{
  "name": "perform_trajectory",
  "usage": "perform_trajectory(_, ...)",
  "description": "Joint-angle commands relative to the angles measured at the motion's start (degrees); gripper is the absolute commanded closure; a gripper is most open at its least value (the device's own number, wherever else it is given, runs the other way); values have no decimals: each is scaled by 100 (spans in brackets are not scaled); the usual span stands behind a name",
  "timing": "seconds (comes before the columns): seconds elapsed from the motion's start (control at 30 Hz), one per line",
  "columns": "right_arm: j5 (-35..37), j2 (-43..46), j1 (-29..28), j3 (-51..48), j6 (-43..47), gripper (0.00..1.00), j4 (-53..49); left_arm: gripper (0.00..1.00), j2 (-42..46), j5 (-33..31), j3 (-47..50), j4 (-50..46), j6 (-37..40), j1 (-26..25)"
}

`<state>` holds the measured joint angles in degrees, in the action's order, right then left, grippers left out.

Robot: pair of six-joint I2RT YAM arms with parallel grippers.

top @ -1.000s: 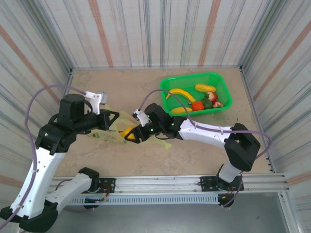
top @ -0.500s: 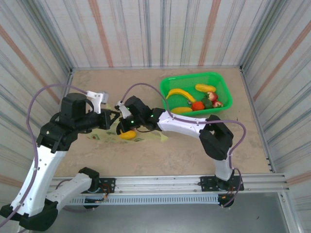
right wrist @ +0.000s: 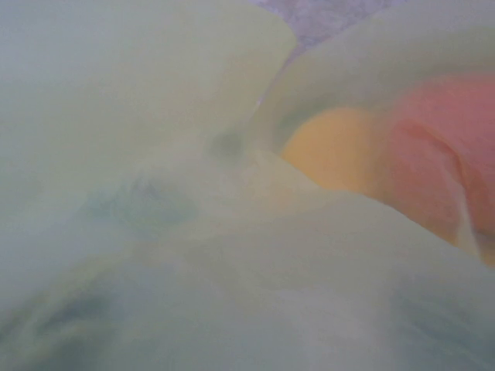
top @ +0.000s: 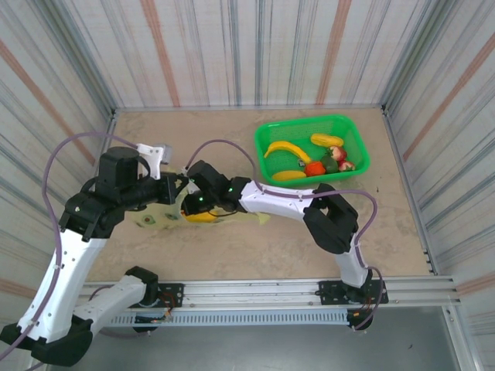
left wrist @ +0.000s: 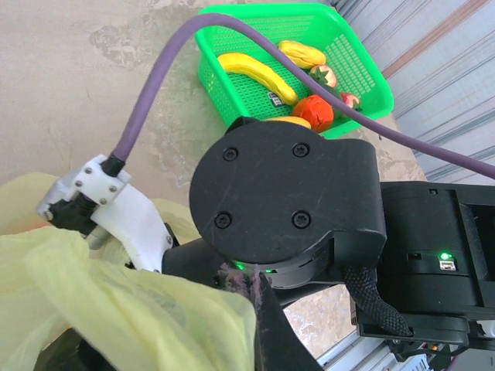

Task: Place the fake fruits into the plastic bag and tie a complex knot

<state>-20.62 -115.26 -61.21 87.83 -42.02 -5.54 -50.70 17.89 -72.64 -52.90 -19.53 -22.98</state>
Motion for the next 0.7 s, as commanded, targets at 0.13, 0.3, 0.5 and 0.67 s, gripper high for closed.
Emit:
perform_trajectory(0.13, 163, 879, 103, -685, -40, 20, 271, 100, 137, -128, -128, -60, 61, -19)
perform_trajectory(0.3, 593, 1233, 78, -1032, 95, 32, -87, 100, 183, -106, -101, -49, 62, -17)
perform_trajectory(0.5, 936, 1836, 96, -1608, 353, 39, -103, 100, 214, -37, -57, -23, 40, -17)
perform_trajectory(0.67, 486, 2754, 252, -2389, 590, 39, 662, 100, 196, -47, -97, -57, 107, -19)
